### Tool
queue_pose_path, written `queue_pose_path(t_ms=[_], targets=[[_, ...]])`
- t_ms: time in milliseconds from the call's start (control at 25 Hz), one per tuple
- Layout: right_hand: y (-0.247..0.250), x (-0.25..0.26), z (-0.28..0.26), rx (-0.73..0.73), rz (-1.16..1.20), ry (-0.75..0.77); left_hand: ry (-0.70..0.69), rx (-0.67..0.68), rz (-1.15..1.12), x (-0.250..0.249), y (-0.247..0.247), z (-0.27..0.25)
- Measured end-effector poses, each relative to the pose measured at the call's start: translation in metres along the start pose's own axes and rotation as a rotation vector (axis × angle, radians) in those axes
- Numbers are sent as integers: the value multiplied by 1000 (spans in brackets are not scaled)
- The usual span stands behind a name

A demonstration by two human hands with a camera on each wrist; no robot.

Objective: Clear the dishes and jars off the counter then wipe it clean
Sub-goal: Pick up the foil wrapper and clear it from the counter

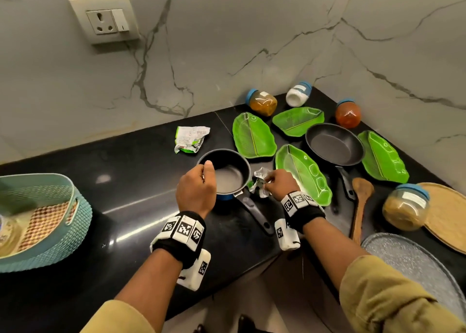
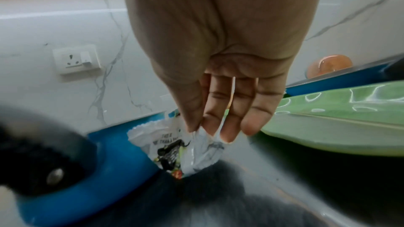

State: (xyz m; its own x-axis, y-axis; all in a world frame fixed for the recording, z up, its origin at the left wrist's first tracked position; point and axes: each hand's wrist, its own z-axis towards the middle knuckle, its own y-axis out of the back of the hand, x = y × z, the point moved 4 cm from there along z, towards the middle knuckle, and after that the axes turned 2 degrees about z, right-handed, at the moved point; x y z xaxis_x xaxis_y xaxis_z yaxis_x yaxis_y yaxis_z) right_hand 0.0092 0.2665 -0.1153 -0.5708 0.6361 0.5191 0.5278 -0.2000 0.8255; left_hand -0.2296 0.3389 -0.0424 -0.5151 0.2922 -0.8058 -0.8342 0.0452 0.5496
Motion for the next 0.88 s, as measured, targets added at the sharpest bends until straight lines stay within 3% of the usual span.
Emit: queue_pose_path(t_ms=[200,400,520,680,880], targets=[[50,7,-6,-139,406,153,98,10,-10,-19,-25,-4],[72,50,-43,58,666,317,64,82,-167,-46,-46,-6],[68,79,-59,173,724,367,94,117,-460,-59,-53,-5],[55,101,-64,218,726,387,92,61,-654,-63,-42,-3],[47,123,-66,151,594,368,96,-33,-624,-54,-31,2]])
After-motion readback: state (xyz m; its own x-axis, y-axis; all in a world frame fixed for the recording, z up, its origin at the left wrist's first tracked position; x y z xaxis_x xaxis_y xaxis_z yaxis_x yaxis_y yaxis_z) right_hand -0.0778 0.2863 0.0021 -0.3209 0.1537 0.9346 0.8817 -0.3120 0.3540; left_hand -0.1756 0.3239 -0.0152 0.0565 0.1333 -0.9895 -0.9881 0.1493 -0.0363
